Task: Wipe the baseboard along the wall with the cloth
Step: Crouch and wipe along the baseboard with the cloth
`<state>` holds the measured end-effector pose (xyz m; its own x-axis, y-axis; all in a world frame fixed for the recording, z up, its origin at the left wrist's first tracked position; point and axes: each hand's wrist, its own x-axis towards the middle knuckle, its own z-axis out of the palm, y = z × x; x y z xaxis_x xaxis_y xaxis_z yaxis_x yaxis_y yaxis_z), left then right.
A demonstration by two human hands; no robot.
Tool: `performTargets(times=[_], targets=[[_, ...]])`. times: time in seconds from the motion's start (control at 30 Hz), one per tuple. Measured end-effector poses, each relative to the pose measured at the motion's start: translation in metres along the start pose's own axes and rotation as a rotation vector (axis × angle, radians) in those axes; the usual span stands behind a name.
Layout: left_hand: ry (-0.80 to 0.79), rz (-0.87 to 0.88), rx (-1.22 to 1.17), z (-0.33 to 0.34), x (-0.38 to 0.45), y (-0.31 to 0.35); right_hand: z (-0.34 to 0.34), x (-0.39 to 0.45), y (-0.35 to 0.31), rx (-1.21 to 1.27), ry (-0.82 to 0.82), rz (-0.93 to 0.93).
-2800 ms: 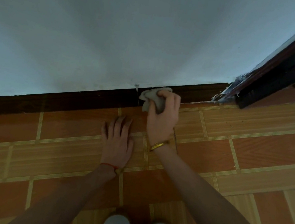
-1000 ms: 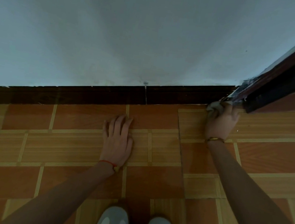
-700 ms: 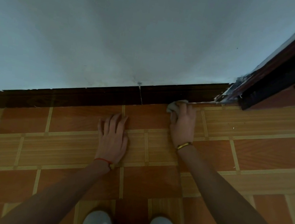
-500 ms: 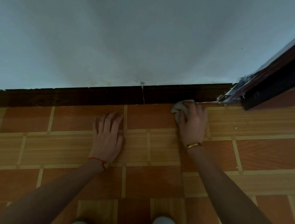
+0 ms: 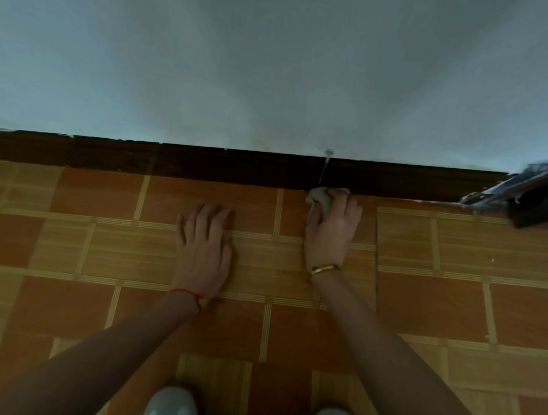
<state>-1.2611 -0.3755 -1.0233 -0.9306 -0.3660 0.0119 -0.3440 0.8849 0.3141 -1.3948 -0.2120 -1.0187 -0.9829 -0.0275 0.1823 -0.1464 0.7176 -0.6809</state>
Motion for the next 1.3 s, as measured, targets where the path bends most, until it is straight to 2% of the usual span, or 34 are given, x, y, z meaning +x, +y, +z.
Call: performTargets(times=[0.13,0.23,0.43,0.5,0.67,1.0,1.07,1.17,1.23,1.3], targets=[[0.002,0.018,-0.025,-0.001,-0.003,-0.008,0.006,-0.006,-0.008,-0.020,-0.066,-0.158],[0.015,0.053,-0.025,-0.007,-0.001,-0.011,0.018,-0.012,-0.026,-0.014,-0.183,-0.325],[0.018,0.045,-0.008,-0.007,0.004,-0.022,0.000,-0.007,-0.015,-0.101,-0.287,-0.450],[0.005,0.050,0.005,-0.004,0.004,-0.027,-0.016,0.001,0.005,-0.200,-0.246,-0.429],[-0.006,0.119,0.036,-0.003,0.009,-0.040,-0.051,0.014,0.037,-0.351,-0.107,-0.235],[0.043,0.133,0.020,0.004,0.009,-0.046,-0.003,-0.009,-0.020,-0.289,-0.132,-0.083],[0.050,0.133,0.018,0.004,0.009,-0.046,0.001,-0.015,-0.027,-0.278,-0.149,-0.149],[0.052,0.134,0.025,0.005,0.009,-0.045,0.034,-0.027,-0.052,-0.250,-0.253,-0.382],[0.044,0.136,0.034,0.005,0.009,-0.046,0.062,-0.031,-0.072,-0.212,-0.349,-0.434],[0.035,0.140,0.053,0.004,0.009,-0.047,0.072,-0.030,-0.081,-0.195,-0.369,-0.440]])
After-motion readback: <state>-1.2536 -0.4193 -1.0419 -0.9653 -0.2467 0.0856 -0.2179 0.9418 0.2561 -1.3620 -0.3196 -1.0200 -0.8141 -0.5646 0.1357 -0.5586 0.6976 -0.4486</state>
